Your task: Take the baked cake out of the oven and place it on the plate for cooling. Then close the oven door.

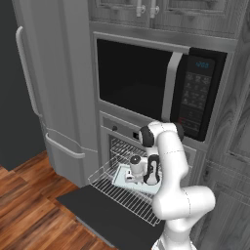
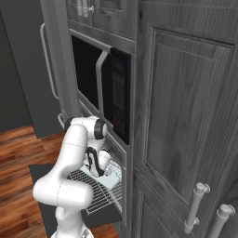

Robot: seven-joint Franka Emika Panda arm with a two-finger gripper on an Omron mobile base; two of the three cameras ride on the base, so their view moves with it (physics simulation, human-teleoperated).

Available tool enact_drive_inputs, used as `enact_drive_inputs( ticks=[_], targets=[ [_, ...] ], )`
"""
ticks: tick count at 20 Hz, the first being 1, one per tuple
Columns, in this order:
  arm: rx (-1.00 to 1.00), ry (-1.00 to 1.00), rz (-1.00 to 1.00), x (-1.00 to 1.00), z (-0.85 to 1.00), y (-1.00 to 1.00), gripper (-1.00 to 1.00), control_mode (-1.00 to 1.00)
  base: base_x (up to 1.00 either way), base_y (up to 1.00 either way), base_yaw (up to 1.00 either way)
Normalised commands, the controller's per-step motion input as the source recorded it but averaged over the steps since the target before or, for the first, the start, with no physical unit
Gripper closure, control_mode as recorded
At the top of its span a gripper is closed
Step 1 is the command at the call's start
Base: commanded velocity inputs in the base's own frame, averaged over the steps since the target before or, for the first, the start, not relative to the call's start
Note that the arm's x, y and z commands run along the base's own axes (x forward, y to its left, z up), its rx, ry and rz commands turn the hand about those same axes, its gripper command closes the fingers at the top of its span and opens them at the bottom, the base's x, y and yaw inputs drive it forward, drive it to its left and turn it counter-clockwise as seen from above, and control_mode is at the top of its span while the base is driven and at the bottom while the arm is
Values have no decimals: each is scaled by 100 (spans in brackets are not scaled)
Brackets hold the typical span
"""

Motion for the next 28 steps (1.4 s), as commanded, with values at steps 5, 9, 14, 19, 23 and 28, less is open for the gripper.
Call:
enact_drive_inputs(
  ticks=[5, 9, 14, 19, 23, 28],
  targets=[
    [0, -9, 0, 0, -18, 0, 100, -100, 0, 0, 0],
    [0, -9, 0, 1, 0, -4, 100, -100, 0, 0, 0],
    [0, -2, 5, -28, 32, -1, 100, -100, 0, 0, 0],
    [-6, -17, 11, -80, 73, 38, 100, -100, 0, 0, 0],
    [-8, -27, 7, -75, 97, 48, 100, -100, 0, 0, 0],
    [-11, -24, 3, -62, 100, 63, 100, -100, 0, 0, 0]
  ],
)
